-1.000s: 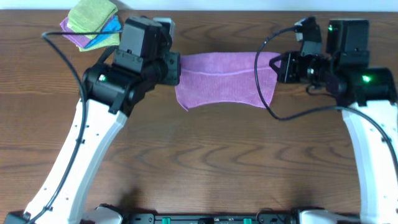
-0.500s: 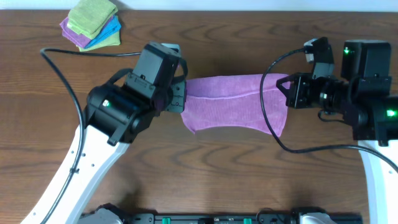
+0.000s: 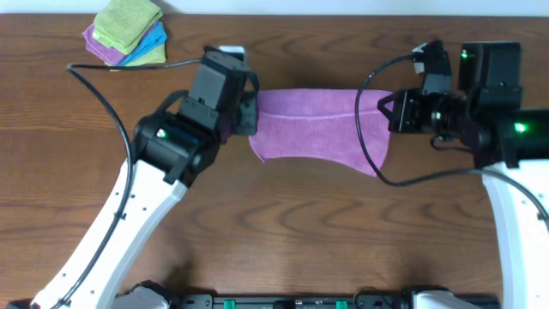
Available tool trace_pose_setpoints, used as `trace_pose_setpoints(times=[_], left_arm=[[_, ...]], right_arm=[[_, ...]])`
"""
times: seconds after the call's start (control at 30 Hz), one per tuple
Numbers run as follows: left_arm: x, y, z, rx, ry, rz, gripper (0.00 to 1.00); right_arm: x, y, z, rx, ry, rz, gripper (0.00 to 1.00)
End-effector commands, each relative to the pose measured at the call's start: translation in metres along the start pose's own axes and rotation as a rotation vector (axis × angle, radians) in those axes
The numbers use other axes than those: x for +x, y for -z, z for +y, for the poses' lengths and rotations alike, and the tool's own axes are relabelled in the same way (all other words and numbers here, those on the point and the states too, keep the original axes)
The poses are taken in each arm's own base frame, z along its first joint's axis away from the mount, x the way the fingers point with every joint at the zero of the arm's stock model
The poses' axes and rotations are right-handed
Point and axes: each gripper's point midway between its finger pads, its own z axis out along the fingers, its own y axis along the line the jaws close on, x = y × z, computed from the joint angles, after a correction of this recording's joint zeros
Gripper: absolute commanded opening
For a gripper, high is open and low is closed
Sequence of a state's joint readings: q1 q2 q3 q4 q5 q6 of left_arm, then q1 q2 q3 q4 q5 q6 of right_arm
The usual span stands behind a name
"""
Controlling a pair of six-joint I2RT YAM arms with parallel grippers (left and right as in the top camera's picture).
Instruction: Fold the cloth
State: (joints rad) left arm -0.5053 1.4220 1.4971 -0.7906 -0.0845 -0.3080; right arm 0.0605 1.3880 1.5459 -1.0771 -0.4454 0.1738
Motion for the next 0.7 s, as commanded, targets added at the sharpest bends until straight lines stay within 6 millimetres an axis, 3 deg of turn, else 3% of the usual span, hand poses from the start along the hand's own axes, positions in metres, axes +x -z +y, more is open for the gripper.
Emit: trace_pose_setpoints(times=[0.0, 0.17, 0.4, 0.53, 0.6, 0.67], left_arm=[[-0.003, -0.019, 0.011, -0.004, -0.012, 0.019, 0.06], [-0.017, -0.053, 0.020, 0.046, 0.003, 0.017, 0.06], [-0.065, -0.093, 0.037, 0.135, 0.048, -0.125, 0.05], [-0.094, -0.090, 0.024, 0.270, 0.037, -0.228, 0.05], [-0.088, -0.078, 0.014, 0.334, 0.030, -0.193, 0.06], [-0.064, -0.071, 0.015, 0.334, 0.045, -0.095, 0.06]], right_arm=[[-0.009, -0.010, -0.001, 0.000, 0.022, -0.004, 0.02], [-0.031, -0.033, -0.009, -0.007, 0.037, -0.044, 0.02], [-0.080, -0.071, -0.018, -0.033, 0.063, -0.175, 0.02], [-0.113, -0.074, -0.006, -0.103, 0.110, -0.293, 0.02], [-0.111, -0.070, -0.001, -0.121, 0.113, -0.286, 0.02], [-0.091, -0.070, 0.002, -0.140, 0.081, -0.207, 0.02]])
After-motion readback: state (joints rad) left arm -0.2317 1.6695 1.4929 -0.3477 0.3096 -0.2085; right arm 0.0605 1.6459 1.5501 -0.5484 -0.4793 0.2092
